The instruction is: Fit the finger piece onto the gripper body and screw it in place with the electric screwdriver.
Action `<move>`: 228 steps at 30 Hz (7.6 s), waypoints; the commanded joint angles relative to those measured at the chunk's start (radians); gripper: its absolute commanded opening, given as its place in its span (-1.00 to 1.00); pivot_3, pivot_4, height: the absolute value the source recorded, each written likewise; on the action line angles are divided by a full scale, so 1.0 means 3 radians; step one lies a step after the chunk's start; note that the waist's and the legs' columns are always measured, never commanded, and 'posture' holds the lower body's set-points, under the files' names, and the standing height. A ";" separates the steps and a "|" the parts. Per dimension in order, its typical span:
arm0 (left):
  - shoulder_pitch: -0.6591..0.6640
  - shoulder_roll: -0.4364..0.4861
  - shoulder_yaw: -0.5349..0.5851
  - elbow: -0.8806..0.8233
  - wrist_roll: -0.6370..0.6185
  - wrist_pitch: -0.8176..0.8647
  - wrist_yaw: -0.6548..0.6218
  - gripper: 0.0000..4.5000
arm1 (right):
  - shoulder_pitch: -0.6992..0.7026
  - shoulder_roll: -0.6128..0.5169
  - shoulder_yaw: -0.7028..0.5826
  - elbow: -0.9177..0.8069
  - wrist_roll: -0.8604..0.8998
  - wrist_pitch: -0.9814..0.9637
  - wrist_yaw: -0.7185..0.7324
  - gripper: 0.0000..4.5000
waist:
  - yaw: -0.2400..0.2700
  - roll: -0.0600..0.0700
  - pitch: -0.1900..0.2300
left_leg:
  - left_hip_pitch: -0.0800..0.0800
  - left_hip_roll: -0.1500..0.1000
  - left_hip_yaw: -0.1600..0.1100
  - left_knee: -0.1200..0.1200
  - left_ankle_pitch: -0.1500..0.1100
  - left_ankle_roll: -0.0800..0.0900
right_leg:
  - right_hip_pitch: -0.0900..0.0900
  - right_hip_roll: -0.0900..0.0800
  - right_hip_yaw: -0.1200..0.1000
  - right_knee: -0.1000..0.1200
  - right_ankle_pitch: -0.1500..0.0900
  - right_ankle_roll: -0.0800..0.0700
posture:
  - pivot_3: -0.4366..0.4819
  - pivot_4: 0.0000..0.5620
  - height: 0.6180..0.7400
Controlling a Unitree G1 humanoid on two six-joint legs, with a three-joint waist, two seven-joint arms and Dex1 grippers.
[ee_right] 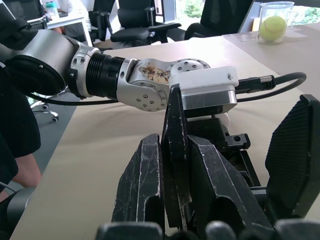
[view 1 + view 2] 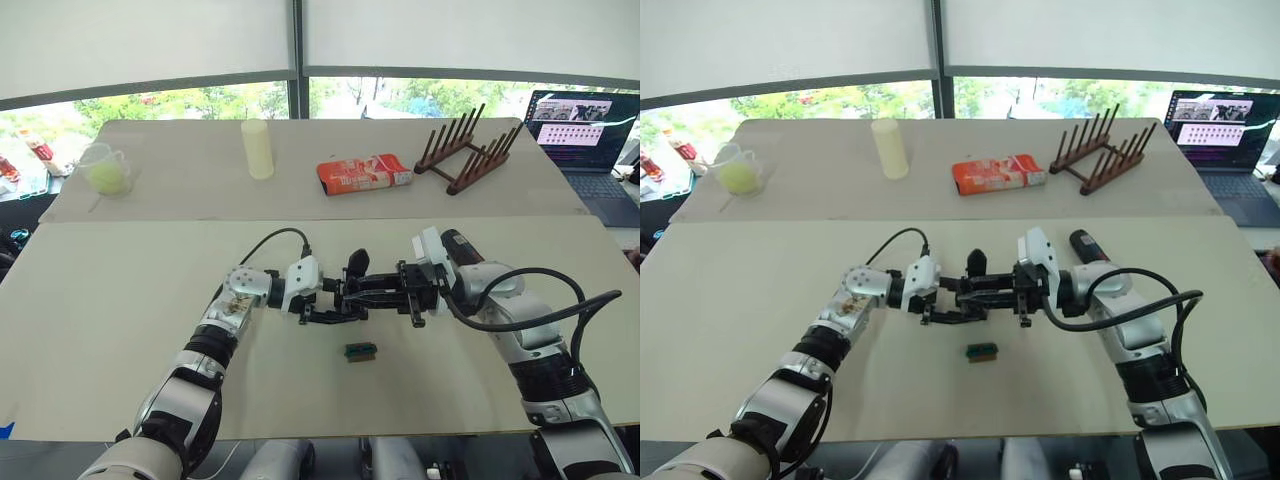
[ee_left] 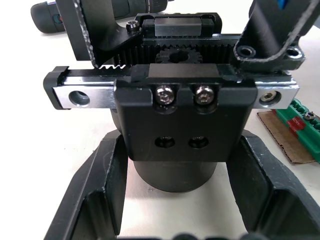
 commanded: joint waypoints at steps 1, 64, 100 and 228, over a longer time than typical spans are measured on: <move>0.0023 0.0012 -0.0019 -0.0095 0.0018 0.0003 -0.0003 0.02 | 0.0059 0.0009 0.0121 0.0165 -0.0165 0.0041 -0.0036 -0.86 | 0.0000 0.0000 -0.0001 | 0.0002 0.0000 0.0000 -0.0001 0.0000 0.0000 | 0.0001 0.0000 0.0001 0.0000 0.0000 0.0000 | -0.05 -0.47 1.00; -0.0004 -0.0015 0.0104 -0.0114 -0.0001 0.0105 0.0203 0.02 | 0.0312 -0.0308 0.0466 0.0235 -0.0383 0.0362 -0.0351 -0.86 | 0.0017 0.0002 -0.0108 | 0.0033 0.0002 0.0001 -0.0039 -0.0001 0.0001 | 0.0019 0.0000 0.0008 -0.0009 -0.0001 0.0000 | -0.05 -0.47 1.00; -0.0086 -0.0236 0.0107 0.0273 0.0036 0.0037 0.0237 0.02 | 0.0495 -0.1087 -0.0573 -0.1182 0.0116 0.0599 -0.0406 0.39 | 0.0090 -0.0001 -0.0091 | 0.0015 0.0001 0.0003 -0.0042 -0.0003 0.0004 | 0.0004 -0.0014 0.0007 -0.0020 -0.0001 0.0001 | -0.05 -0.47 1.00; 0.1217 0.1788 0.0337 -0.3079 -0.1255 0.1726 -0.0441 1.00 | 0.0219 0.0570 -0.1994 -0.2501 0.1562 0.2548 -0.1003 -0.15 | -0.0002 0.0035 0.0010 | -0.0020 -0.0005 0.0012 -0.0031 0.0010 -0.0006 | -0.0040 -0.0025 -0.0006 0.0005 0.0005 -0.0012 | -0.05 -0.47 1.00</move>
